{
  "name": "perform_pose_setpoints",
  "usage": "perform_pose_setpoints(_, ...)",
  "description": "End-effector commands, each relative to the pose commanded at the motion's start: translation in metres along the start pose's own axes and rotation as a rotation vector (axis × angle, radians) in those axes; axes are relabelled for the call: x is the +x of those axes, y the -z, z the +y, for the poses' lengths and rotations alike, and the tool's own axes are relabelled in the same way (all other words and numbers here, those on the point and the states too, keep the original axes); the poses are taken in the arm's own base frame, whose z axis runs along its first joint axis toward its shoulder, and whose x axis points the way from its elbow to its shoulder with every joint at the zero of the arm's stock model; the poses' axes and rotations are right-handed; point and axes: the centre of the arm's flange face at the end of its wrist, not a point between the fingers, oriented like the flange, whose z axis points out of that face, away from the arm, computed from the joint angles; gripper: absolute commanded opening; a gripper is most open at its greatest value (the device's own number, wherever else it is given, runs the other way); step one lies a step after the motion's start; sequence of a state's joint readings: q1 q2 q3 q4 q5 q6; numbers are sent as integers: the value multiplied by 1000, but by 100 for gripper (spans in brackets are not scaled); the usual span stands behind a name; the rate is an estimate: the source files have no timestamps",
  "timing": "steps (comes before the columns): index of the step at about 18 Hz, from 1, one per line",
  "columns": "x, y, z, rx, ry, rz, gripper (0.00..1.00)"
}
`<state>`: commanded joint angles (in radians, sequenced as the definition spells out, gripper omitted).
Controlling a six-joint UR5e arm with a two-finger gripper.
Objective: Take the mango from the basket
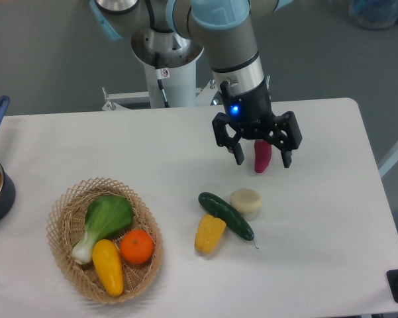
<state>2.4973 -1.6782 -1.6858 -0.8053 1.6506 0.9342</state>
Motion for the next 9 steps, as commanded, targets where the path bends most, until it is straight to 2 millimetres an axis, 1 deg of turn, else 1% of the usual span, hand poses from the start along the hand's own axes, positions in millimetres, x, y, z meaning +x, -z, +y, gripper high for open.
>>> perform_pose_setpoints(5,0,3,0,3,-1,-3,100)
perform_pose_setpoints(9,9,0,-5,5,-13,10,100)
